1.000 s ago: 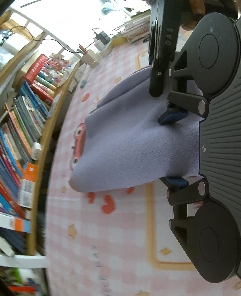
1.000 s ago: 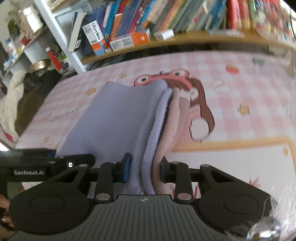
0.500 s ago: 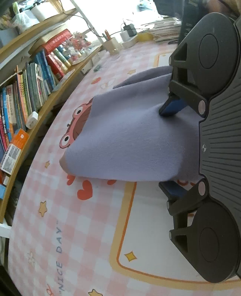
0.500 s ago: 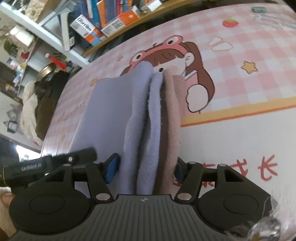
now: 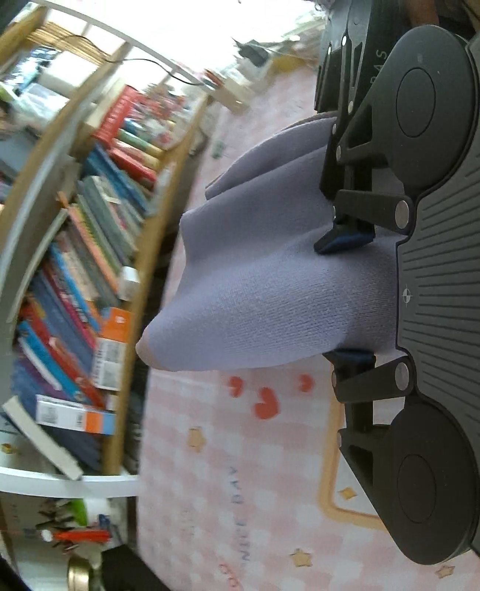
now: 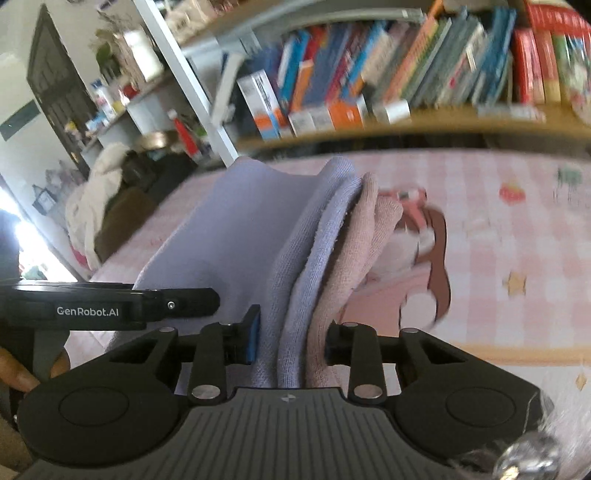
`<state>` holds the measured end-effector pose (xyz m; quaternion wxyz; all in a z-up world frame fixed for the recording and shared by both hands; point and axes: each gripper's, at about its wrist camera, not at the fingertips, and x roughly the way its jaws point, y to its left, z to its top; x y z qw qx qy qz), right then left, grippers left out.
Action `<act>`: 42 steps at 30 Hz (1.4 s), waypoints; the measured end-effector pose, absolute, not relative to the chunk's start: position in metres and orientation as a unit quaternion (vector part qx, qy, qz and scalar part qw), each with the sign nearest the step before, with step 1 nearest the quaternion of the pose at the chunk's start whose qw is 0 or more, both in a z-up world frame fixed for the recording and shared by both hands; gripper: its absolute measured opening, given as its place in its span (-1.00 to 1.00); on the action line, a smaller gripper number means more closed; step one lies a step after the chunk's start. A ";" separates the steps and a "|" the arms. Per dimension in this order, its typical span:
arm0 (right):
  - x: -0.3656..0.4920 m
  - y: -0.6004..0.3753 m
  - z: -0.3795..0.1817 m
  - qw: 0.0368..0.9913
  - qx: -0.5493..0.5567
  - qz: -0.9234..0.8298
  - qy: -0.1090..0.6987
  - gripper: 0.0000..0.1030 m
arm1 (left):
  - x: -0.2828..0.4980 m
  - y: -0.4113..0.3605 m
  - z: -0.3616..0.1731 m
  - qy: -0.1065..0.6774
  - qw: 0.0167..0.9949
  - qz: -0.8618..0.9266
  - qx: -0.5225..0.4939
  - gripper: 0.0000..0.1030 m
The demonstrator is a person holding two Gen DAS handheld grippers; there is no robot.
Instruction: Fold clothes
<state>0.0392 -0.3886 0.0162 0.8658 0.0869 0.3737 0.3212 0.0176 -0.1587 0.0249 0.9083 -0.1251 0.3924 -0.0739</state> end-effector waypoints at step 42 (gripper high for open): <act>0.205 -0.182 -0.024 0.887 0.044 0.212 0.408 0.19 | 0.182 0.037 -0.026 0.412 0.901 -0.050 -0.128 0.29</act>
